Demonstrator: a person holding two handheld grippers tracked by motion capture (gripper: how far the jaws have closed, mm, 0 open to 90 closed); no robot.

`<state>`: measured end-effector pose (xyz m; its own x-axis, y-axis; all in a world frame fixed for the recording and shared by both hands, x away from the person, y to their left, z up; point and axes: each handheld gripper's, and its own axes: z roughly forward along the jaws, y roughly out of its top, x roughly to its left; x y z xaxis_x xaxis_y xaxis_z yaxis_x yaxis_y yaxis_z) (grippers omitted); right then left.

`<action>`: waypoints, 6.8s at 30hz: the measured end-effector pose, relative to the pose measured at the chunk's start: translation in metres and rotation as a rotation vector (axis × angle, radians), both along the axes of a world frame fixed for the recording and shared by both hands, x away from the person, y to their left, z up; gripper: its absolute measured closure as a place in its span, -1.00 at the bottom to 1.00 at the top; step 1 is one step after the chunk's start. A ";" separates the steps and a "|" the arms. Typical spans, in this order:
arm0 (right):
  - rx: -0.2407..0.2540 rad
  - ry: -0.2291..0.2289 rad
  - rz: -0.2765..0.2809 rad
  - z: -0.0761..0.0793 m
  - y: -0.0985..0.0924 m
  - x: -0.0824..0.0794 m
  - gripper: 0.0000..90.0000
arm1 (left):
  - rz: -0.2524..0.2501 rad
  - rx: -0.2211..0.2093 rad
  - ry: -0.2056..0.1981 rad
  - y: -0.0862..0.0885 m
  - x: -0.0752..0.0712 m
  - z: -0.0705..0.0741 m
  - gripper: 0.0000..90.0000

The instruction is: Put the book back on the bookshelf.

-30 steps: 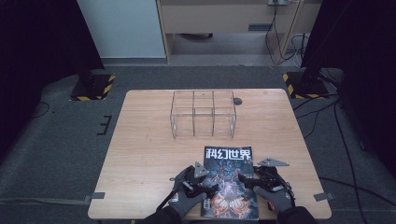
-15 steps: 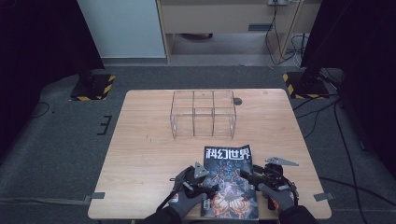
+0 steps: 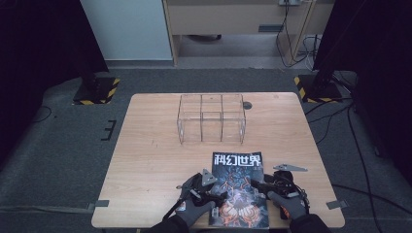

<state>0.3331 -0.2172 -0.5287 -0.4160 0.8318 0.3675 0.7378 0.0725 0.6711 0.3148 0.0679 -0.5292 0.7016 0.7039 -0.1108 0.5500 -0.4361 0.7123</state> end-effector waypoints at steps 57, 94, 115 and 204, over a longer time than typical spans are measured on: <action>0.179 0.044 0.063 0.000 0.001 0.007 -0.32 | 0.012 -0.013 -0.011 0.004 0.000 -0.002 -0.60; -0.050 -0.037 0.155 0.004 0.024 0.019 0.56 | 0.019 -0.057 0.016 0.010 0.007 -0.002 -0.52; 0.138 -0.181 0.208 0.044 0.024 -0.006 0.86 | 0.080 -0.173 0.000 0.027 0.013 0.018 -0.51; 0.195 -0.303 0.292 0.064 0.027 0.014 0.76 | -0.006 -0.356 -0.151 0.027 0.007 0.081 0.63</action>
<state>0.3470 -0.1897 -0.4645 -0.7353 0.5912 0.3314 0.4740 0.0991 0.8749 0.3216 0.0944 -0.4481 0.7324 0.6362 -0.2425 0.4256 -0.1498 0.8924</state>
